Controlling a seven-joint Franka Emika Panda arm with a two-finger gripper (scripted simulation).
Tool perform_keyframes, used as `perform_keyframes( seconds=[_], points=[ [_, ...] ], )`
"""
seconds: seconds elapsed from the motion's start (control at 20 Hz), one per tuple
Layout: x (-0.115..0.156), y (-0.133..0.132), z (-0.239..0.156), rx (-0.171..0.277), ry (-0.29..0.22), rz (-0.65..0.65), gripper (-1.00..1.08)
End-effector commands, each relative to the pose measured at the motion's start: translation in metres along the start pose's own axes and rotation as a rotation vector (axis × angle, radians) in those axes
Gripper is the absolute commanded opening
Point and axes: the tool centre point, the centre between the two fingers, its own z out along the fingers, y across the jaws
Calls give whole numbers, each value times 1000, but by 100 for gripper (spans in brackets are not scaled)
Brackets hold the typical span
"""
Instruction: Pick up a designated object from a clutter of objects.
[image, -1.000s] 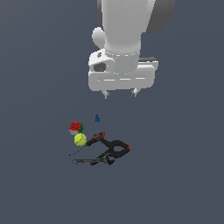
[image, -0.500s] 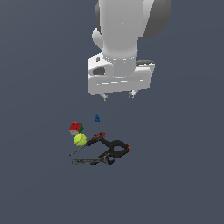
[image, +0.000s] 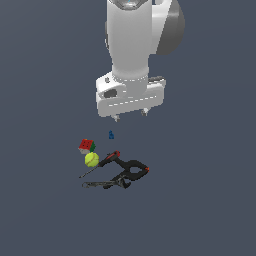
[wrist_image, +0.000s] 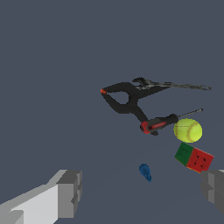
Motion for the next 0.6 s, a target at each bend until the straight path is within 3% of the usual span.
perform_keyframes(
  seconds=[0.0,0.55],
  points=[
    [-3,5,9,-1,1,-52,100],
    [-19,25,51,-4,3,-286,100]
  ],
)
